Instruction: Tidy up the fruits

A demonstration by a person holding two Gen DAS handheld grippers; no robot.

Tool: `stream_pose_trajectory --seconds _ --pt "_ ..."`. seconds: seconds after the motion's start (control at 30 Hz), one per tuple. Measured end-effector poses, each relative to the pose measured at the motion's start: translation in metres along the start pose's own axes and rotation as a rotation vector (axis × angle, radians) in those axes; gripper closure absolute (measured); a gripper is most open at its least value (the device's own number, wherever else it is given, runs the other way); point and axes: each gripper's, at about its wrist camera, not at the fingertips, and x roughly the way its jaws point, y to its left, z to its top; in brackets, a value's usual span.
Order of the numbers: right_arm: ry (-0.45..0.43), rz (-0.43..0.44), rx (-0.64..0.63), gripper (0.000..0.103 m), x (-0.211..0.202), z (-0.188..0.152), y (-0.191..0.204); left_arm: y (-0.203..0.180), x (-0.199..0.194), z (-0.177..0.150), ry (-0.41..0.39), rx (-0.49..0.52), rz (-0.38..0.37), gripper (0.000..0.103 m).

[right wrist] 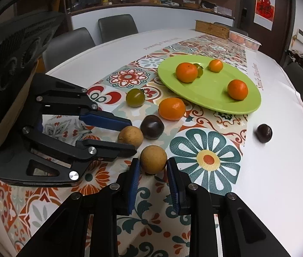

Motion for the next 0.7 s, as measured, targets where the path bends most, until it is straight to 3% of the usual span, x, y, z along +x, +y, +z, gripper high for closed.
stream_pose_trajectory --seconds 0.37,0.7 --pt "0.003 0.033 0.039 0.069 0.007 0.005 0.0 0.007 -0.008 -0.006 -0.005 -0.056 0.019 0.077" --pt "-0.016 0.022 0.034 0.074 0.0 0.007 0.004 0.008 -0.016 -0.009 -0.019 -0.143 0.046 0.077"
